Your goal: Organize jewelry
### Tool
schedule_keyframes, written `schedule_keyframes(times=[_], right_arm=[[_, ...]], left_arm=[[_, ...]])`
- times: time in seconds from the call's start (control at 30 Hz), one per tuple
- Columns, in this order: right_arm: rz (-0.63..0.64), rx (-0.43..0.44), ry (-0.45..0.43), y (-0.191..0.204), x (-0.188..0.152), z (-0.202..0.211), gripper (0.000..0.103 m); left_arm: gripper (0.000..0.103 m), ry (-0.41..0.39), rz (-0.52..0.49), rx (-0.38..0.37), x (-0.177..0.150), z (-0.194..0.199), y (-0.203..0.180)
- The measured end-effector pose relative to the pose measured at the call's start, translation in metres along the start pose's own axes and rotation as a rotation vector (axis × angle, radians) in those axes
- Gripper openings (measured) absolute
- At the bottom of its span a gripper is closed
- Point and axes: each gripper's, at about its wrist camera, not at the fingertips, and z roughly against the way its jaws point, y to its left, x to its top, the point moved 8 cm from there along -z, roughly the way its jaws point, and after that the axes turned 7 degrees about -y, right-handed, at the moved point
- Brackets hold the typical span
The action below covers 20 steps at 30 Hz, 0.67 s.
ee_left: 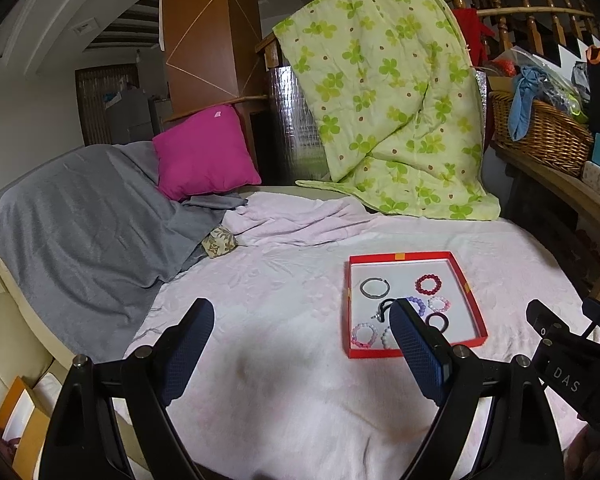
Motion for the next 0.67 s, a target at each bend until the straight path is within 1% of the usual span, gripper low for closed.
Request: schedule_keyframes(times=[0.27,0.57,0.67], right_arm=[[0.01,0.004,0.028,0.01,0.003,-0.05,0.088],[0.019,0.003,0.037,0.016,0.002,-0.088,0.088],[0.01,0.004,0.02,0.014,0.001,-0.094,0.088]], left_arm=[[0.09,0.032,0.003,0.003,-0.002,-0.049,-0.005],[0.09,0.041,0.012,-0.006,-0.004,-0.088,-0.012],[0.09,0.032,0.01,-0.003,-0.006,-0.098,-0.016]])
